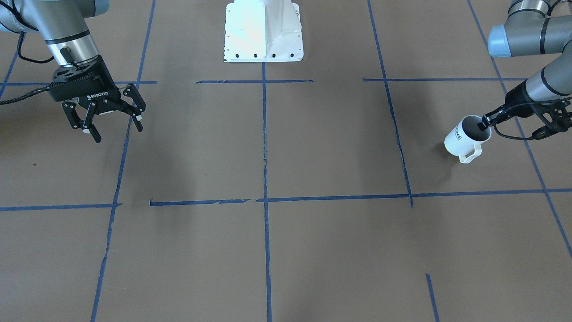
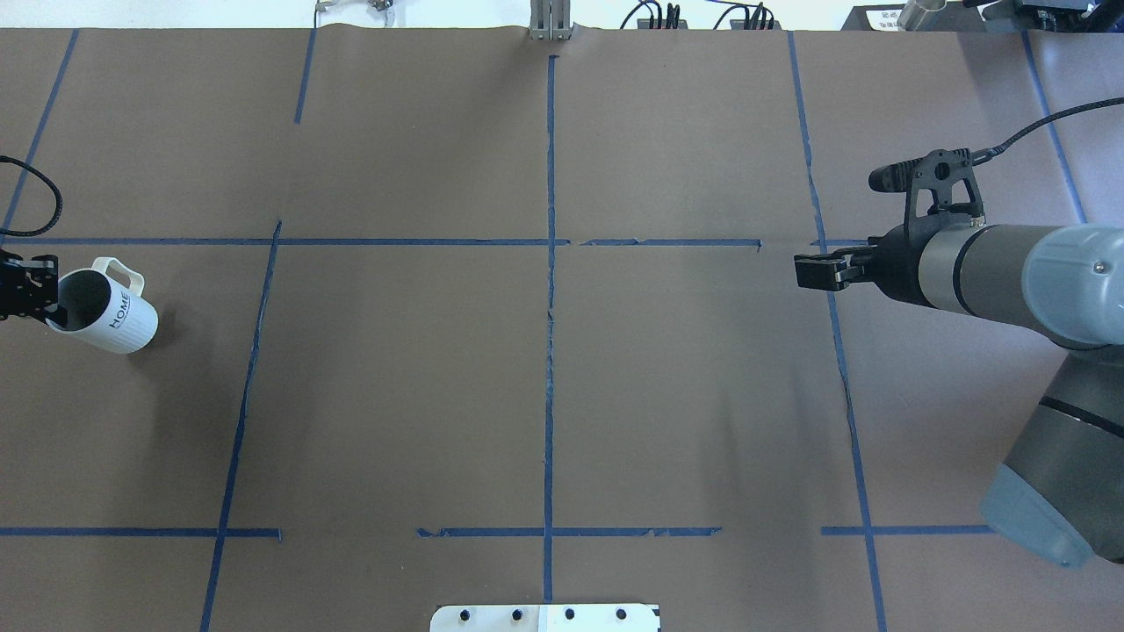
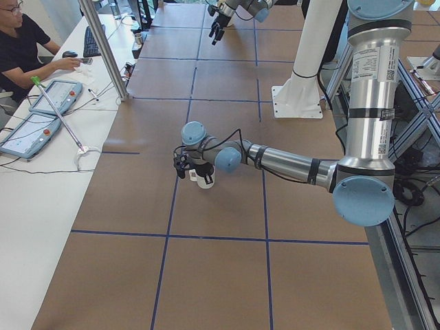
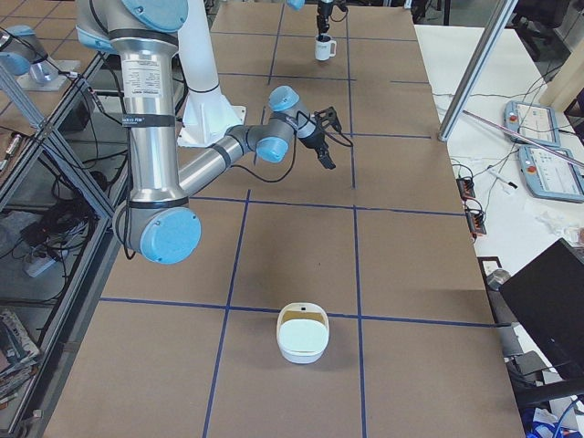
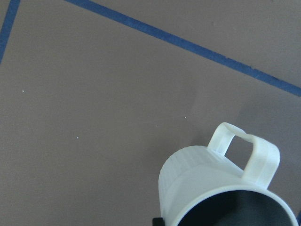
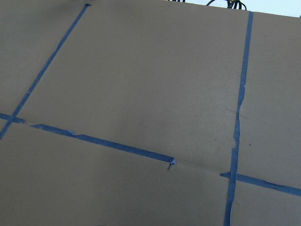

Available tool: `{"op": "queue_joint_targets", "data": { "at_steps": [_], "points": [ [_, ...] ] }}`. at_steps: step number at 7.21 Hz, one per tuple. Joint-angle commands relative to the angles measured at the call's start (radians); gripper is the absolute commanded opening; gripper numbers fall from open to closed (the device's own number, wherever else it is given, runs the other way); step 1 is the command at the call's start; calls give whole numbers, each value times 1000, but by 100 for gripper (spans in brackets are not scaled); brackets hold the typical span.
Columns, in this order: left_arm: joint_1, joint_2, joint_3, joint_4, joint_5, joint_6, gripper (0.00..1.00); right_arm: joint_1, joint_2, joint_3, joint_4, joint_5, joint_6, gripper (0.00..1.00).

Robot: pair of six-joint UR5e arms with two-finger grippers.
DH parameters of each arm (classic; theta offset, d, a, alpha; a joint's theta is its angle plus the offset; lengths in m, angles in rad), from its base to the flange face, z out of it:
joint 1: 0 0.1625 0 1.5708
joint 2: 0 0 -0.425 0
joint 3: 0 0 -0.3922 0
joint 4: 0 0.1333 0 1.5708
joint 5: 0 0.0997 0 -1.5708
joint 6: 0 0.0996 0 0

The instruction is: Left arm hands cup to right arm to dump lemon

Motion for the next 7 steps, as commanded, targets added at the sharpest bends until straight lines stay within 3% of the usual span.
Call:
{"op": "queue_joint_targets", "data": {
  "at_steps": [1,2,3,4,7],
  "points": [
    [32,1,-2,-5,8,-19,5,46,4,2,-29,75,-1,100],
    [32,1,-2,-5,8,-10,33,46,4,2,-29,77,-3,100],
    [40,2,4,-34,11,-9,82,49,4,1,-30,77,-3,100],
    [45,2,16,-61,11,-10,100,63,1,-2,-35,100,-9,100],
    [-9,2,-138,-57,17,-7,100,242,-2,-1,-174,268,-224,100]
  ]
}}
